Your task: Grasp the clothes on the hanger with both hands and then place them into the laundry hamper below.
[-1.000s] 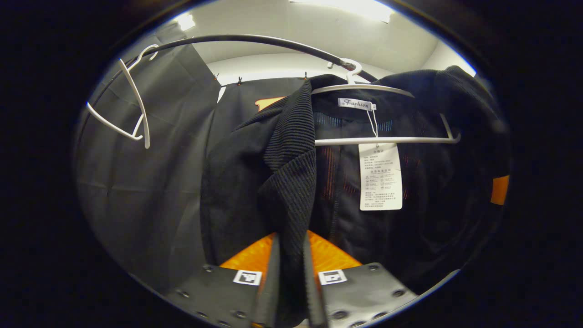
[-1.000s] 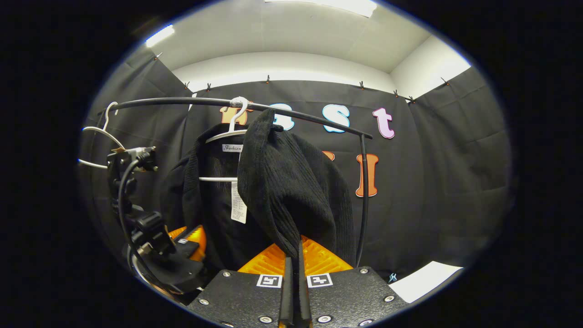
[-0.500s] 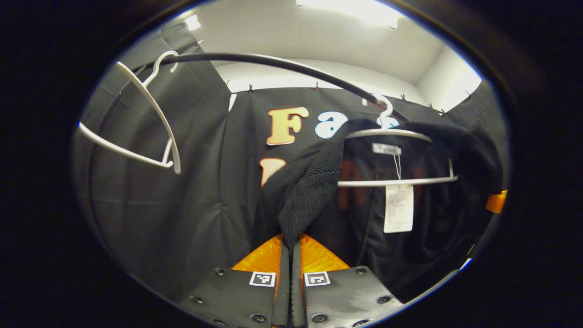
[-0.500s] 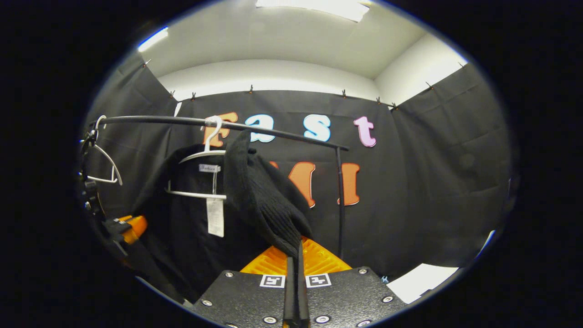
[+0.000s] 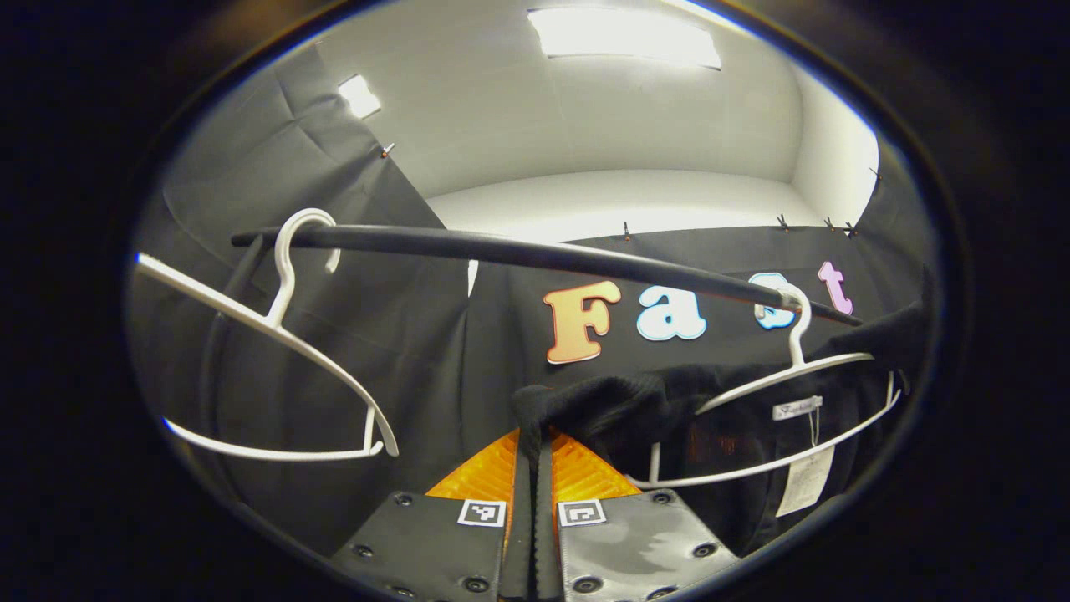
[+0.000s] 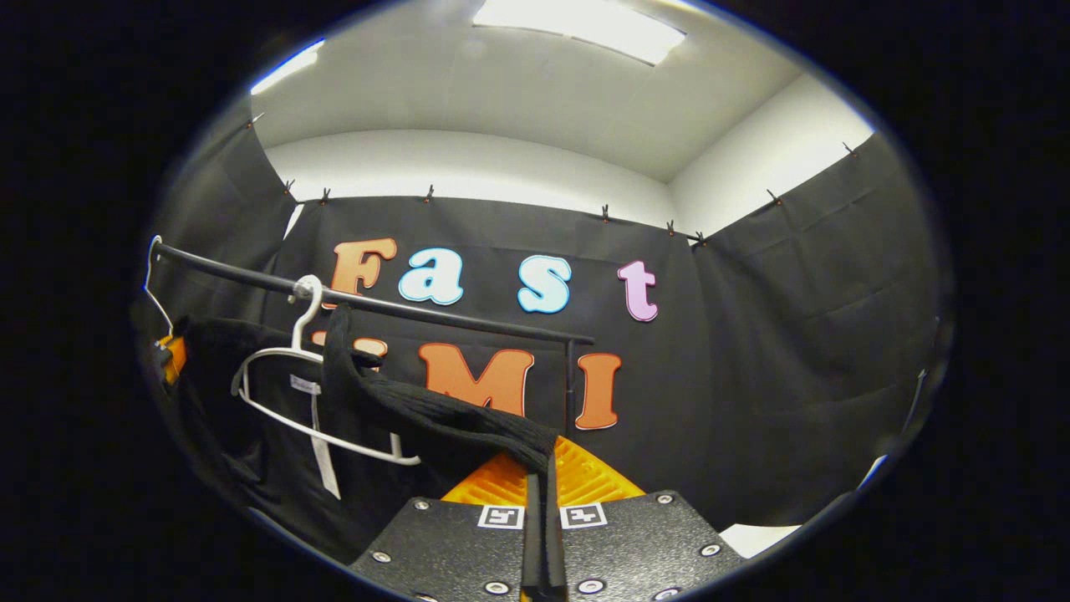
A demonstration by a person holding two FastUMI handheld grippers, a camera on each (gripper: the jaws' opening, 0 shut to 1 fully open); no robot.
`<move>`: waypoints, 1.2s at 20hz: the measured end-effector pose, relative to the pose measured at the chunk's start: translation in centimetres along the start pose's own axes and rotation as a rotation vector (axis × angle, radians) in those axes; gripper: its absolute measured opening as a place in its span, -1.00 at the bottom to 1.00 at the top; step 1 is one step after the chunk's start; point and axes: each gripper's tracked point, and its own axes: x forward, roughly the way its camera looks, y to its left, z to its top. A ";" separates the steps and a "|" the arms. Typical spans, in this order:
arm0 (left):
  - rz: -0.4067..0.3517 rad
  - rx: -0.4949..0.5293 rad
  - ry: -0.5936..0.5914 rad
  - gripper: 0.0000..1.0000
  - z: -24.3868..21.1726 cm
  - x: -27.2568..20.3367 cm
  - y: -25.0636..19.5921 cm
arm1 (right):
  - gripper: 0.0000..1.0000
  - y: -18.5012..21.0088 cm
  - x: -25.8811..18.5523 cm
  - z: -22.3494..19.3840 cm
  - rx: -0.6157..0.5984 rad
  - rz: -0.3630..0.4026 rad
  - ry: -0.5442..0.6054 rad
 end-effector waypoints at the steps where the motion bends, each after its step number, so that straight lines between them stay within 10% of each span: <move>1: 0.007 0.011 -0.010 -0.82 0.2 1.0 0.3 | -0.97 -0.4 0.9 0.3 0.003 -0.002 0.005; 12: 0.108 0.086 -0.026 -0.82 -4.4 3.3 2.2 | -0.97 0.0 7.3 -8.4 0.108 0.015 0.140; 24: 0.164 0.145 0.072 -0.82 -9.2 4.1 4.7 | -0.97 7.4 3.3 -12.2 0.107 0.138 0.185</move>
